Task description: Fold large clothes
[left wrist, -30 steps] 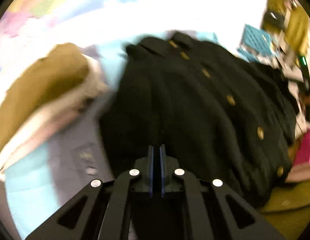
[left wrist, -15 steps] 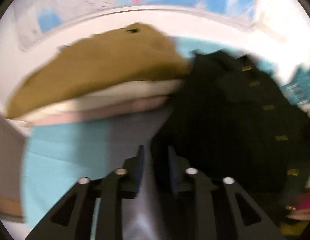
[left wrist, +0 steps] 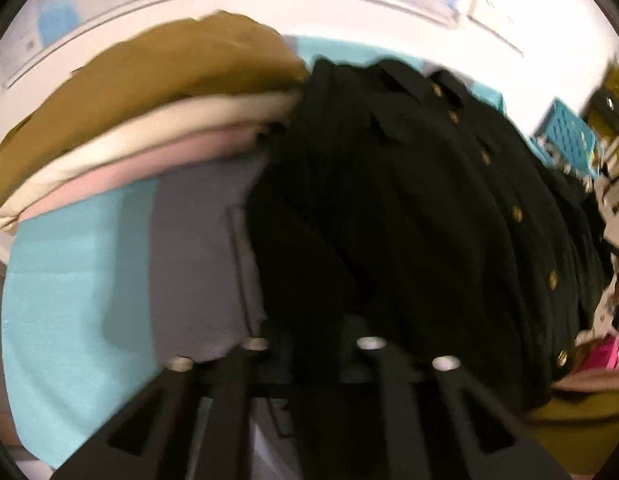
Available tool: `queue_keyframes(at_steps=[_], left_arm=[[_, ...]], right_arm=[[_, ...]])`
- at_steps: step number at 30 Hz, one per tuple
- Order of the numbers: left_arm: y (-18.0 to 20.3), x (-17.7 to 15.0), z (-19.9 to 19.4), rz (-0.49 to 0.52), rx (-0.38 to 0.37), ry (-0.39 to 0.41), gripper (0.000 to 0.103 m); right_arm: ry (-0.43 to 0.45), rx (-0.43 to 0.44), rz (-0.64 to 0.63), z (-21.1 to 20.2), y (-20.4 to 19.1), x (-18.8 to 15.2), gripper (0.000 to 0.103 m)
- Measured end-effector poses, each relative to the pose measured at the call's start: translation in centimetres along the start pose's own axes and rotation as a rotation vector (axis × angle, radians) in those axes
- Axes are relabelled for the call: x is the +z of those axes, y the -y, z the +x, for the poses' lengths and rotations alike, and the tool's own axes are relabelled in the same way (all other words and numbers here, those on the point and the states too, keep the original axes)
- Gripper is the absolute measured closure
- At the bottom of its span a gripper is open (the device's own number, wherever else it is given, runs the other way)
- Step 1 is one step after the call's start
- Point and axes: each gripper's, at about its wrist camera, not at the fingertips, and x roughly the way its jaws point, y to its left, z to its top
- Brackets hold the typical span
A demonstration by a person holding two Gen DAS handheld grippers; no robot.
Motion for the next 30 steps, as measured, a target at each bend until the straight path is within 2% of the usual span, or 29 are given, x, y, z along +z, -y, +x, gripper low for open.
queue_keyframes(at_steps=[2,3,5,6,7,8,10,11,12,14,16,18,19,20,24,26,28,30], left_arm=[[-1.2,1.0,-2.0,-0.050,0.004,0.052,0.096],[-2.1,1.6,-3.2,-0.076,0.029,0.094,0.096],[-3.3,2.5,-4.9,-0.108,0.078,0.145,0.097],[-3.9,3.0,-5.5,-0.119,0.166,0.161,0.097],[-4.3,3.3,-5.4,-0.123,0.234,0.153,0.096],[-4.6,3.7,-5.0,-0.115,0.337,0.132,0.093],[-4.8,4.1,-4.0,-0.099,0.444,0.093,0.089],[-4.7,4.4,-3.7,-0.100,0.464,0.100,0.089],[-4.6,4.6,-4.0,-0.108,0.452,0.121,0.089],[-4.2,4.9,-5.1,-0.116,0.379,0.201,0.087],[-2.9,5.7,-6.1,-0.098,0.329,0.271,0.071],[-1.6,6.2,-7.3,-0.059,0.297,0.338,0.064],[-1.0,6.5,-7.6,-0.036,0.257,0.358,0.063],[-0.3,6.7,-8.0,-0.004,0.195,0.379,0.059],[2.2,6.7,-8.4,0.094,0.044,0.437,0.042],[3.7,6.9,-7.9,0.141,-0.008,0.440,0.038],[5.9,7.3,-6.4,0.198,-0.068,0.409,0.037],[7.8,7.8,-4.9,0.244,-0.110,0.374,0.037]], right_arm=[[0.033,-0.042,0.015,-1.5,0.9,1.6,0.092],[0.081,-0.060,0.044,-3.1,1.9,2.9,0.093],[0.140,-0.036,0.115,-5.4,3.7,4.8,0.093],[0.162,-0.023,0.131,-6.4,4.3,5.8,0.093],[0.166,-0.019,0.130,-6.9,4.3,6.5,0.093],[0.157,-0.001,0.120,-7.3,4.2,7.1,0.093],[0.140,0.042,0.098,-7.7,3.4,8.1,0.093],[0.126,0.056,0.081,-7.7,2.7,8.5,0.093],[0.116,0.074,0.064,-7.7,2.0,8.9,0.093],[0.095,0.144,0.019,-7.9,-0.3,9.7,0.093],[0.078,0.215,-0.028,-8.5,-2.7,10.5,0.092],[0.064,0.270,-0.078,-9.1,-5.5,11.5,0.091],[0.061,0.287,-0.106,-9.6,-7.0,12.0,0.091],[0.060,0.300,-0.134,-9.9,-8.3,12.6,0.091],[0.063,0.293,-0.294,-10.2,-15.2,14.8,0.084],[0.041,0.290,-0.353,-9.0,-18.4,15.2,0.076],[-0.024,0.289,-0.418,-6.2,-22.3,15.2,0.045],[-0.111,0.279,-0.469,-3.5,-24.7,14.6,0.039]])
